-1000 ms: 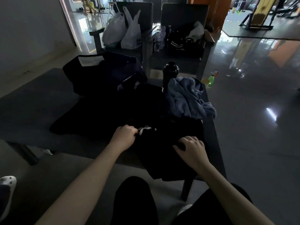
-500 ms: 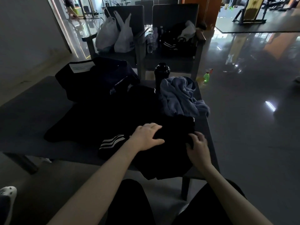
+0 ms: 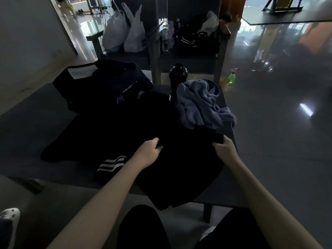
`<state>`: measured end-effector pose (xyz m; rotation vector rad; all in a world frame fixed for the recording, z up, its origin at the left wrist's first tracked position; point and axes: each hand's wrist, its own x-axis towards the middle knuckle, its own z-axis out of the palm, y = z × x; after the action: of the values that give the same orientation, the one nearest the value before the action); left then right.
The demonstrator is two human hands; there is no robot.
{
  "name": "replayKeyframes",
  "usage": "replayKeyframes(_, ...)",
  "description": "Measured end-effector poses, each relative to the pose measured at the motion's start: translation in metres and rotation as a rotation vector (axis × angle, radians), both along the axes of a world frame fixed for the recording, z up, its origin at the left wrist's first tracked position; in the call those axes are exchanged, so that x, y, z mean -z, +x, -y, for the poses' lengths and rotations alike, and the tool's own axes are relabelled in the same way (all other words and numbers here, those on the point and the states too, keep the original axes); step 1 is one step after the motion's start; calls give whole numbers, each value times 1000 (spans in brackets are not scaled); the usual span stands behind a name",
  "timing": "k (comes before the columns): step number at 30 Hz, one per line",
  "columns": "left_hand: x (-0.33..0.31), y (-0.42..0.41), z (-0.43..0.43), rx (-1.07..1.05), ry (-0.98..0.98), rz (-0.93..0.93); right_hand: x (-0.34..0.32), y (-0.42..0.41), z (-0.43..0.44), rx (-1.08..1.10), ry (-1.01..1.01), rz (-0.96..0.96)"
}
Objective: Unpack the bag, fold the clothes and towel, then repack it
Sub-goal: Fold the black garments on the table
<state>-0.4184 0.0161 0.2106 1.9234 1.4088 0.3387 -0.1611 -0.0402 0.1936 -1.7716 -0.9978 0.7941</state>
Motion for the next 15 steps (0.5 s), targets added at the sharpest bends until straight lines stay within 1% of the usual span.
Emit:
replayKeyframes(1,-4,-5,-4,-28,-27,79,-12,0,-2,6,116,-27)
replayKeyframes(3,-12,-12,-9,-78,-49,197,-39,1,-13,-15,325,41)
replayKeyframes(4,-16,-14,-10,-101,-55,239,-53,0,-22,-45,360,80)
replayKeyframes(8,-27,-17,-6,-163,-77,356,-100,-19,-75,-228,366,98)
replayKeyframes(9,-28,-17,-4,-175,-61,346,-107,-28,-87,-299,355,128)
replayKeyframes(11,-27,-19,-4,-195,-15,264,-104,-45,-104,-460,241,290)
replayKeyframes(12,-26,-20,-5,-204,-11,220,-95,-49,-110,-506,171,374)
replayKeyframes(13,-26,-20,-8,-222,-22,189,-84,-51,-112,-510,105,434)
replayKeyframes(15,-23,-22,-13,-289,-61,160,-63,-49,-100,-412,-19,459)
